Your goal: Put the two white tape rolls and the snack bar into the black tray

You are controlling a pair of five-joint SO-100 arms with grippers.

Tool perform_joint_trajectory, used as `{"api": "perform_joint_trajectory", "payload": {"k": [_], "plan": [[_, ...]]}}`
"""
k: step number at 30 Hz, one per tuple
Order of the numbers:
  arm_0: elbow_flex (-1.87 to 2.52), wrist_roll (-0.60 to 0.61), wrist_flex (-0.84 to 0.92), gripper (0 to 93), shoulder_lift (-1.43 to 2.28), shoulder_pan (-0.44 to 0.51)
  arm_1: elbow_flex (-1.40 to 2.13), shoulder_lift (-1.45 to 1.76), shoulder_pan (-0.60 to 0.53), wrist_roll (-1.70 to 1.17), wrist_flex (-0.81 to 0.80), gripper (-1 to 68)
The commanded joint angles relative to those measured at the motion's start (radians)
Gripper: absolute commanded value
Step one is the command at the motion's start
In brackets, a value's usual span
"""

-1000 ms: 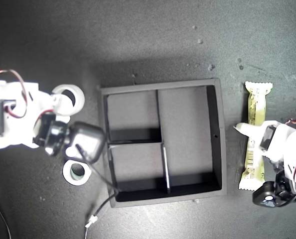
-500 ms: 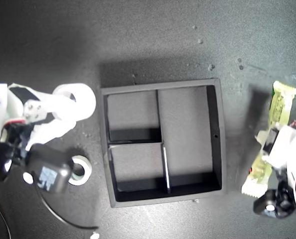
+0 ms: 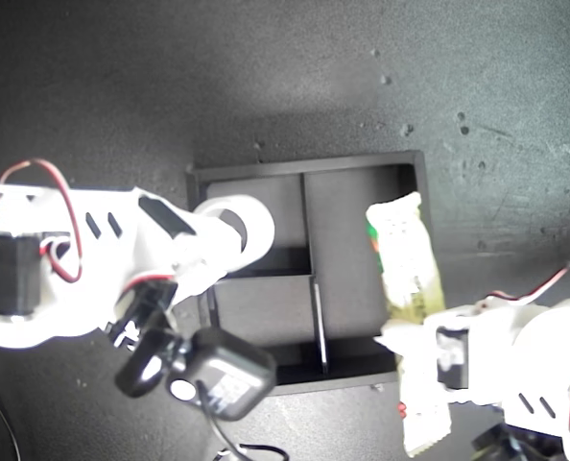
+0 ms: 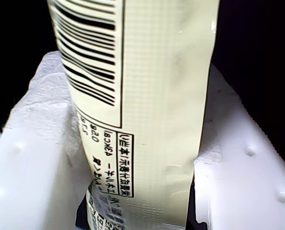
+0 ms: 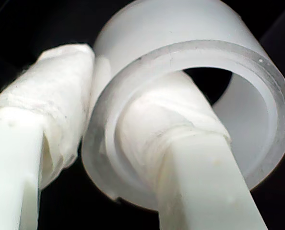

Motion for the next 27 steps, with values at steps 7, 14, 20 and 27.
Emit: {"api": "perform_joint_trajectory", "payload": {"k": [7,14,20,27], "plan": [[-0.103,-0.032,0.003,0.6,-0.067,0.028,-0.114,-0.037,-0.049,0.032,0.023,2.0],[-0.123,-0.067,0.052,16.1,-0.078,0.032,-0.054,-0.037,-0.032,0.054,0.098,21.9],[-0.124,-0.072,0.098,22.0,-0.049,0.040,-0.054,-0.037,-0.021,0.044,0.178,30.3],[-0.120,-0.100,0.216,19.8,0.098,0.029,-0.360,-0.035,0.052,-0.006,0.488,28.5]]}}
